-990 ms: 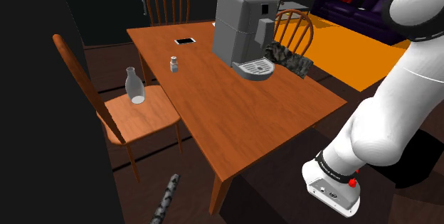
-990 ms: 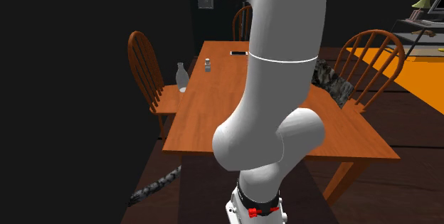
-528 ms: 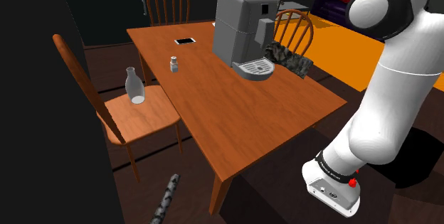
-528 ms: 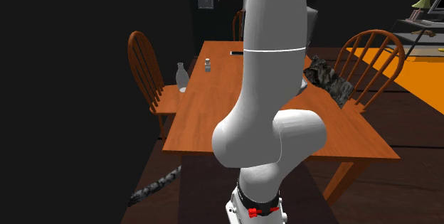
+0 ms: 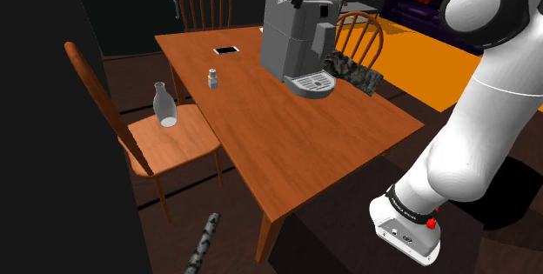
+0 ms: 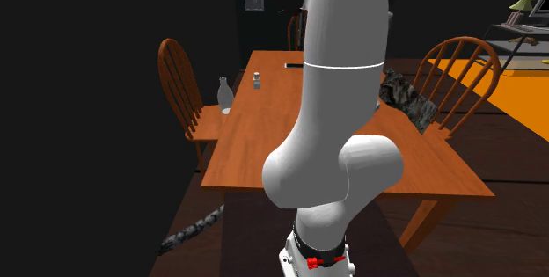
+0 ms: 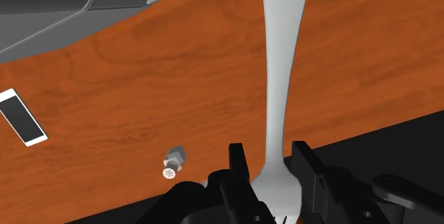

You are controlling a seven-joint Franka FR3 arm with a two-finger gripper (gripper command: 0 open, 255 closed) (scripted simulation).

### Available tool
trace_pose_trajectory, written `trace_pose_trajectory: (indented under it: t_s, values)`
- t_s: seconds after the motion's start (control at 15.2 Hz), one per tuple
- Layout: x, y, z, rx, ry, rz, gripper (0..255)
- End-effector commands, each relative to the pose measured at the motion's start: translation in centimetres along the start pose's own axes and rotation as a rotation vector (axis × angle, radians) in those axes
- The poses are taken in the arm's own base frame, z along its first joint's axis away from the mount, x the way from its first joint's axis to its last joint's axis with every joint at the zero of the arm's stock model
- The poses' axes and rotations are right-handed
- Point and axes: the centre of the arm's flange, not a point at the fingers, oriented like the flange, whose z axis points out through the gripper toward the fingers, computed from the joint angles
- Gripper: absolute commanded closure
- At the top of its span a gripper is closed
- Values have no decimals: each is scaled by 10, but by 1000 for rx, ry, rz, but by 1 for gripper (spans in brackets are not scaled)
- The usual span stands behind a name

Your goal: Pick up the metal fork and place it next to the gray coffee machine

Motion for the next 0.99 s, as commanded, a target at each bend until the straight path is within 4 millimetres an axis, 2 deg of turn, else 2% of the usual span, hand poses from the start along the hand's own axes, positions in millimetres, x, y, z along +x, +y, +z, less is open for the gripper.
trace_pose_trajectory:
  t_s: [0.0,0.92]
  values:
    - [-2,-1,11,-1,0,0,255]
    - [-10,-8,84,-1,0,0,255]
